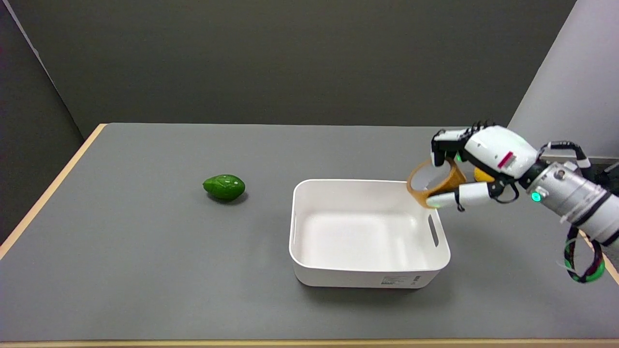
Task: Place yellow tape into white box.
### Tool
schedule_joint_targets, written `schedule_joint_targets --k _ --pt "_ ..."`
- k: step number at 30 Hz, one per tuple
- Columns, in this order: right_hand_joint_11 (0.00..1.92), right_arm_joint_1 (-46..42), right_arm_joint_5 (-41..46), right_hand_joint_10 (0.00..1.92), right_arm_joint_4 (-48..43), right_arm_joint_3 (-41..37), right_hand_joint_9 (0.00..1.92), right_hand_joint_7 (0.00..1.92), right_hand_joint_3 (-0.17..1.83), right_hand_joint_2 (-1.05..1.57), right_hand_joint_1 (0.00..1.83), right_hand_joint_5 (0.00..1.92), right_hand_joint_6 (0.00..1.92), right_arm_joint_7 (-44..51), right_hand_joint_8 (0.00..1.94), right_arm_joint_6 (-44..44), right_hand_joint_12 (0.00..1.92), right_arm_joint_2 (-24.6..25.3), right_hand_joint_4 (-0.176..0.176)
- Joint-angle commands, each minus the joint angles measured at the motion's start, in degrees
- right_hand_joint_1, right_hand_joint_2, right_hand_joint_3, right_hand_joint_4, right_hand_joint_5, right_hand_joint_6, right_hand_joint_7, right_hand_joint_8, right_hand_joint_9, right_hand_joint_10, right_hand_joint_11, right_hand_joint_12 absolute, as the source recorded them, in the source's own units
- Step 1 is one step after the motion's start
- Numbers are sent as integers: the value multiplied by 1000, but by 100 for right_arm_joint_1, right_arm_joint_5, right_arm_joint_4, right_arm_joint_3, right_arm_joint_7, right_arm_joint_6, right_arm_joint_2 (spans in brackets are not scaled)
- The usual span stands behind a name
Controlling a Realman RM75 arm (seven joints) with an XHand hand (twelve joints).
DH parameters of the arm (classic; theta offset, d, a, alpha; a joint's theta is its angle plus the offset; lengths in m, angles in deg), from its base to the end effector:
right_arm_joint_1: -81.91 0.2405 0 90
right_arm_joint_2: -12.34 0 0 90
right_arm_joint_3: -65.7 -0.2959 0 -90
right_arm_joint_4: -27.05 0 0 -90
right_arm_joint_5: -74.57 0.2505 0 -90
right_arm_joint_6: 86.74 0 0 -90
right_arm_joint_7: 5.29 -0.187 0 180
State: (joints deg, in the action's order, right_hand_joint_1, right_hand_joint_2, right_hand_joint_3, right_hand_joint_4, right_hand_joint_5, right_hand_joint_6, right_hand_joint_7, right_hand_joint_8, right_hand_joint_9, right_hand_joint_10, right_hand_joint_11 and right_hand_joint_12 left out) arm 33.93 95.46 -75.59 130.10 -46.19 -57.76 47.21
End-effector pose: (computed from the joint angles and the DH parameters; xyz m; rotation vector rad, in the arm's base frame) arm -0.1874 -0.2906 0.4531 1.8183 -0.0274 0.1044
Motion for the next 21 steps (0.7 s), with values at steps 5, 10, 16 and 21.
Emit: schedule_joint_targets --k 5,10,16,21 --pt "720 -963 -106 1259 -84 -249 818 894 309 1104 1196 588 1493 345 1365 1761 1615 112 -163" --pt "719 270 -147 1260 -25 1384 819 900 315 1098 1200 590 1490 539 1359 1708 1609 122 -167" --pt "698 1546 -475 1270 183 2727 813 907 327 1087 1205 596 1480 817 1350 1314 1614 499 -170" --pt "715 2147 -635 1270 402 3539 821 907 337 1081 1201 601 1483 817 1346 1071 1619 625 -160"
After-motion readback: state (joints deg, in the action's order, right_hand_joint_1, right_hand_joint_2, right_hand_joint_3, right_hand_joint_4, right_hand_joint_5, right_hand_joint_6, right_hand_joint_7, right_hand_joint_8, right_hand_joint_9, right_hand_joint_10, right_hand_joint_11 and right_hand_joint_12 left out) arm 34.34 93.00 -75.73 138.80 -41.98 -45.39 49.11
